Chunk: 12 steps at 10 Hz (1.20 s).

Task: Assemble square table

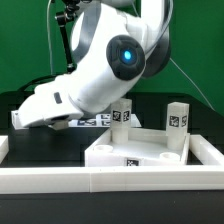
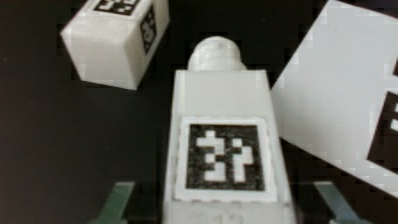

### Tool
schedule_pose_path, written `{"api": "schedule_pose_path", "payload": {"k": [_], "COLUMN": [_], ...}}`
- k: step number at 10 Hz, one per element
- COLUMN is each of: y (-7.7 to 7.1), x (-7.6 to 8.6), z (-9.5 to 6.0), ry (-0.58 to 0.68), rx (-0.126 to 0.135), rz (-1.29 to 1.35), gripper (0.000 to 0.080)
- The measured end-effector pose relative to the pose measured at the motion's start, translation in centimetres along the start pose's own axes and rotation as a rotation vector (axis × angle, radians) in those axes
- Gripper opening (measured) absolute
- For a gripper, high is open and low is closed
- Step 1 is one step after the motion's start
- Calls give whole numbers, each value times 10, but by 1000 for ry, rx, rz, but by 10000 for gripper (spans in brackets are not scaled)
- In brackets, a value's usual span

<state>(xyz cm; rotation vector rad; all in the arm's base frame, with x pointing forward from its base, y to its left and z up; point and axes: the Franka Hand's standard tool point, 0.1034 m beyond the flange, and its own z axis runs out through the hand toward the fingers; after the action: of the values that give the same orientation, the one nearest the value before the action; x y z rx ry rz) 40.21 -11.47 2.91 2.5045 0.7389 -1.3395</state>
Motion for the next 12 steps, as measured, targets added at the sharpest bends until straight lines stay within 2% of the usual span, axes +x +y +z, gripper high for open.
{"api": "schedule_pose_path", "payload": {"k": [2,4,6,7,9,11,12], "y": [10,12,20,21,27,35,37], "x": [-15,-15,-11,-13,-22,-19,-19], "z": [-20,-24,-29,-32,-59,-77,-77], "ry": [37,55,212,275,395,504,586], "rx": [3,-1,-24,-25,-24,-77,-80], "rz": [3,5,7,-3,8,-7,-3], "gripper": [290,290,290,290,290,290,290]}}
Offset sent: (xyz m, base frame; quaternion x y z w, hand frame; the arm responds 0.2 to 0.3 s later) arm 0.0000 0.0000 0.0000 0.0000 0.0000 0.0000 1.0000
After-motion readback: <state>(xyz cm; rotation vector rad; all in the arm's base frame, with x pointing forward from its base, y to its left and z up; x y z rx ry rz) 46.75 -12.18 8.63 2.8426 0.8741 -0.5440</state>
